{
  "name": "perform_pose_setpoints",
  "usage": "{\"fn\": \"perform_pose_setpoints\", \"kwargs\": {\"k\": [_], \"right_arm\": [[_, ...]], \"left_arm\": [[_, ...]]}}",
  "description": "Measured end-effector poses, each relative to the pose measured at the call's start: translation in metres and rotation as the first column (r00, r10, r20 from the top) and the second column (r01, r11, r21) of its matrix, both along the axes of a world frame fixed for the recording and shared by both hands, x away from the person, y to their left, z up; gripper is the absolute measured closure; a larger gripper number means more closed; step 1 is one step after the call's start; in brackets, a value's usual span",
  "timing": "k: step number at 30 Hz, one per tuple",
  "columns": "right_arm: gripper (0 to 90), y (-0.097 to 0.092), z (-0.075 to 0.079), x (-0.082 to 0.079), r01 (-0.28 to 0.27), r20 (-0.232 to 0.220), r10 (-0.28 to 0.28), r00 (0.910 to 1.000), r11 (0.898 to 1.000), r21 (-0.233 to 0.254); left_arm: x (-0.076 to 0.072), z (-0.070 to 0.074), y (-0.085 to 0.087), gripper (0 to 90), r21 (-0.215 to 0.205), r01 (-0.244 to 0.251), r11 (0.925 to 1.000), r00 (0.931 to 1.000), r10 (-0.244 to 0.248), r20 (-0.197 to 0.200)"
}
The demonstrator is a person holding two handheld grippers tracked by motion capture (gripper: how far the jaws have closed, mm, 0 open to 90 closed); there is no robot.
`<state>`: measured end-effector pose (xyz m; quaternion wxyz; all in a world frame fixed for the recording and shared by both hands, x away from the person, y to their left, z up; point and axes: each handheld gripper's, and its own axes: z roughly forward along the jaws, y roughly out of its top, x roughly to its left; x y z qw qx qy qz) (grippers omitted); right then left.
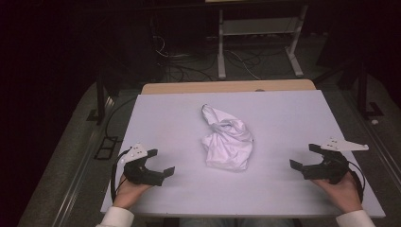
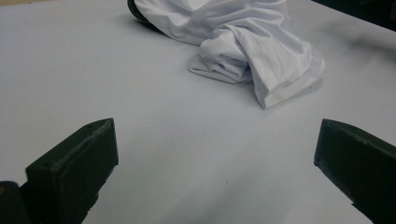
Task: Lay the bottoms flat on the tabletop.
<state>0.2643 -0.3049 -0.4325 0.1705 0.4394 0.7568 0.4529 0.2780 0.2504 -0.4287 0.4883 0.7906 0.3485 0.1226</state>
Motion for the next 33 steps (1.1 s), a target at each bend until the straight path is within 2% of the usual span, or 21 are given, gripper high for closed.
{"fn": "perform_pose_setpoints", "kwargs": {"k": [13, 19, 27, 33], "right_arm": [[0.0, 0.002, 0.002, 0.0, -0.003, 0.005, 0.003, 1.0, 1.0, 0.003], [0.0, 0.003, 0.006, 0.001, -0.011, -0.002, 0.011, 0.9999, 1.0, 0.002], [0.0, 0.008, 0.017, 0.003, -0.023, 0.003, 0.023, 0.9997, 1.0, 0.0], [0.0, 0.008, 0.025, 0.009, -0.016, 0.006, 0.016, 0.9998, 1.0, -0.004]], "left_arm": [[-0.001, 0.003, 0.0, 0.0, -0.004, -0.002, 1.0, 1.0, 0.002, 0.004], [-0.002, 0.009, -0.003, 0.0, -0.03, 0.006, 0.9995, 0.9999, -0.006, 0.011], [0.003, 0.018, -0.008, 0.0, 0.008, 0.015, 0.9999, 0.9997, -0.015, 0.018], [0.007, 0.025, -0.008, 0.0, 0.015, 0.007, 0.9999, 0.9996, -0.007, 0.027]]}}
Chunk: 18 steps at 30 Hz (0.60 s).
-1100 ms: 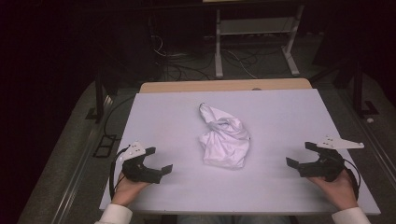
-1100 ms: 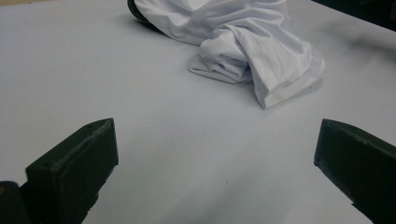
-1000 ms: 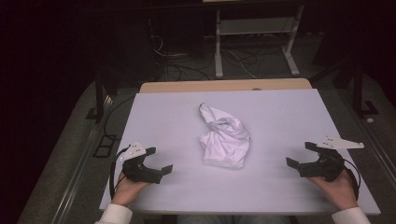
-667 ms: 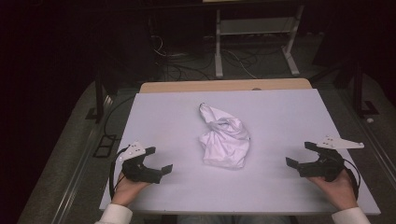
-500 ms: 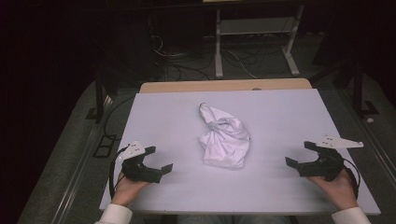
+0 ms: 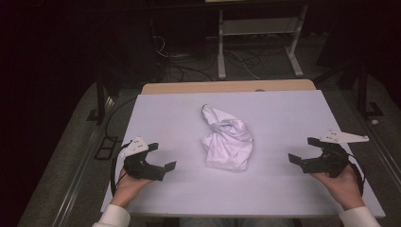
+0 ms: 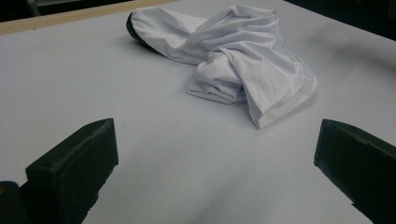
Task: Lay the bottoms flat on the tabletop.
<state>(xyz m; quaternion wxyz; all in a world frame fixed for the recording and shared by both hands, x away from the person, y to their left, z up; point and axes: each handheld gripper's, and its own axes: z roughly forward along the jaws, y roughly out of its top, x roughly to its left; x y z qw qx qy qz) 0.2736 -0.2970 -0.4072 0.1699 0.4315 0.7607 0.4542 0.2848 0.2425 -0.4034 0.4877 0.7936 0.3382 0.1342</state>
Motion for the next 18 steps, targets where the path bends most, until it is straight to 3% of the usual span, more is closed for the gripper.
{"fn": "perform_pose_setpoints", "kwargs": {"k": [18], "right_arm": [[0.0, 0.02, 0.014, 0.023, -0.049, -0.009, 0.049, 0.9988, 0.999, -0.022]], "left_arm": [[0.022, 0.025, -0.009, 0.0, 0.023, 0.018, 0.9996, 0.9996, -0.019, 0.019]]}}
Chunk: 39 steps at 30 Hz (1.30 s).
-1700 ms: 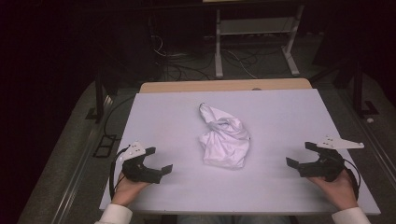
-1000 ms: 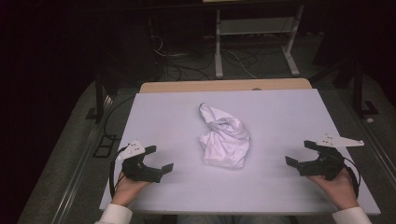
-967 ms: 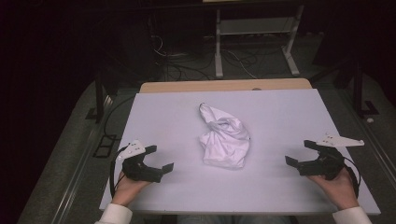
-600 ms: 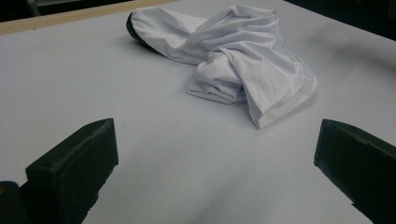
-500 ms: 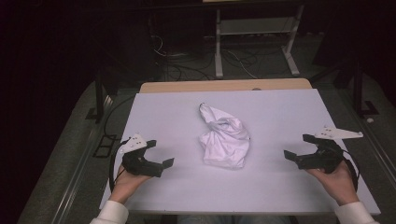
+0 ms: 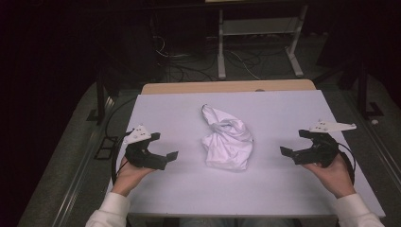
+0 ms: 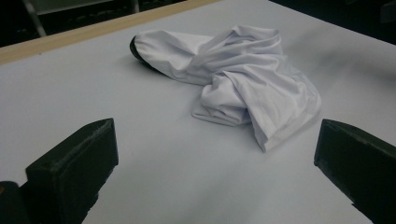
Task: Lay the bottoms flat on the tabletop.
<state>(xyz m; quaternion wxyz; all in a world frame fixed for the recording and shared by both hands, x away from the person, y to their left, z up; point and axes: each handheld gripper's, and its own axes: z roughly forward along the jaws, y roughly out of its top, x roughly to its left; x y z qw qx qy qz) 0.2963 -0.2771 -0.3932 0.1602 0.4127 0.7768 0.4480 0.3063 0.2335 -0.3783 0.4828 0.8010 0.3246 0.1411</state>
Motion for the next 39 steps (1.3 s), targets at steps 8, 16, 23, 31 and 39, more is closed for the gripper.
{"fn": "perform_pose_setpoints", "kwargs": {"k": [8, 16, 23, 31, 39], "right_arm": [[0.0, 0.008, 0.005, 0.011, -0.017, -0.005, 0.017, 0.9999, 1.0, -0.005], [0.0, 0.018, 0.008, 0.024, -0.036, -0.008, 0.036, 0.9993, 0.999, -0.01], [0.0, 0.028, 0.003, 0.033, -0.048, -0.018, 0.048, 0.9987, 0.999, -0.006], [0.0, 0.04, -0.007, 0.039, -0.071, -0.036, 0.072, 0.9968, 0.997, 0.011], [0.0, 0.051, -0.019, 0.042, -0.09, -0.056, 0.091, 0.9942, 0.996, 0.027]], "left_arm": [[0.01, 0.007, -0.004, 0.0, 0.005, 0.004, 1.0, 1.0, -0.004, -0.001], [0.02, 0.007, -0.012, 0.0, -0.005, 0.009, 0.9999, 0.9999, -0.01, -0.01], [0.031, -0.002, -0.024, 0.0, -0.03, 0.016, 0.9994, 0.9996, -0.017, -0.022], [0.045, -0.012, -0.04, 0.0, -0.045, 0.021, 0.9988, 0.9991, -0.022, -0.036], [0.059, -0.021, -0.051, 0.0, -0.067, 0.01, 0.9977, 0.998, -0.015, -0.062]]}}
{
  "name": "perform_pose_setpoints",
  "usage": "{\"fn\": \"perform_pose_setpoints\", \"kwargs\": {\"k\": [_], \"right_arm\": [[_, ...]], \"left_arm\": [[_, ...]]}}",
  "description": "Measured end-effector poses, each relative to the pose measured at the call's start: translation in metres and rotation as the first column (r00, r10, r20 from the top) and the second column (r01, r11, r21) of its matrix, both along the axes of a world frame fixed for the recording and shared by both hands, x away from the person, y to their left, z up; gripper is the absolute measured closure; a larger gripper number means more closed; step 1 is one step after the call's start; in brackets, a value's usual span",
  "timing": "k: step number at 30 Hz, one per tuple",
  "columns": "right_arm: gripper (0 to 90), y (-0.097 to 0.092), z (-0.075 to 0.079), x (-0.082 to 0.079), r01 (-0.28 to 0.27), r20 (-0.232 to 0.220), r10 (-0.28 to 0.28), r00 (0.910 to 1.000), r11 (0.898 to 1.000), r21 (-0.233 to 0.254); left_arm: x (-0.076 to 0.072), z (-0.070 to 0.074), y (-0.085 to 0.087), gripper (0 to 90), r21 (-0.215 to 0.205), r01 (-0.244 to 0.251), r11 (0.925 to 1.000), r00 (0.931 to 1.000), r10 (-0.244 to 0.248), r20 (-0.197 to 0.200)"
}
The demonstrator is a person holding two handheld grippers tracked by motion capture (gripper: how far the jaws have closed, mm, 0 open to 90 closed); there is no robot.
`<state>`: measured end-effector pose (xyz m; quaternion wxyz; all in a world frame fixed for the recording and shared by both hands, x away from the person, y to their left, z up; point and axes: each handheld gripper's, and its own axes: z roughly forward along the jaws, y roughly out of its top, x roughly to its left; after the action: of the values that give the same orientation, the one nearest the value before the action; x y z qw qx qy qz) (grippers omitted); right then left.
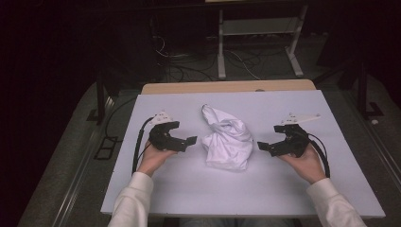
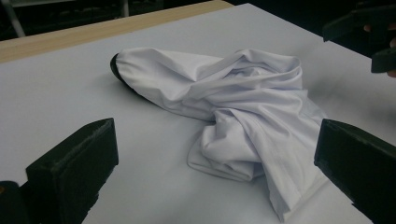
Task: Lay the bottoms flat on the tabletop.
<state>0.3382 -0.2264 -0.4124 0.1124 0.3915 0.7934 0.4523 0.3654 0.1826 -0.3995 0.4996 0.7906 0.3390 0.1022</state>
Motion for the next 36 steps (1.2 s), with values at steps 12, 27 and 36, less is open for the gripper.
{"fn": "perform_pose_setpoints", "kwargs": {"k": [12, 27, 36], "right_arm": [[0.0, 0.01, -0.016, 0.002, -0.017, -0.045, 0.017, 0.9988, 1.0, 0.011], [10.2, 0.032, -0.033, 0.007, -0.085, -0.095, 0.087, 0.9917, 0.996, 0.022], [39.9, 0.049, -0.04, 0.02, -0.14, -0.118, 0.145, 0.9823, 0.989, 0.056]], "left_arm": [[0.017, -0.025, -0.026, 0.0, 0.004, 0.038, 0.9993, 0.9942, -0.037, -0.101], [0.023, -0.05, -0.037, 27.3, 0.041, 0.101, 0.994, 0.9798, -0.093, -0.177], [0.022, -0.055, -0.041, 70.9, 0.048, 0.16, 0.9859, 0.9692, -0.148, -0.197]]}}
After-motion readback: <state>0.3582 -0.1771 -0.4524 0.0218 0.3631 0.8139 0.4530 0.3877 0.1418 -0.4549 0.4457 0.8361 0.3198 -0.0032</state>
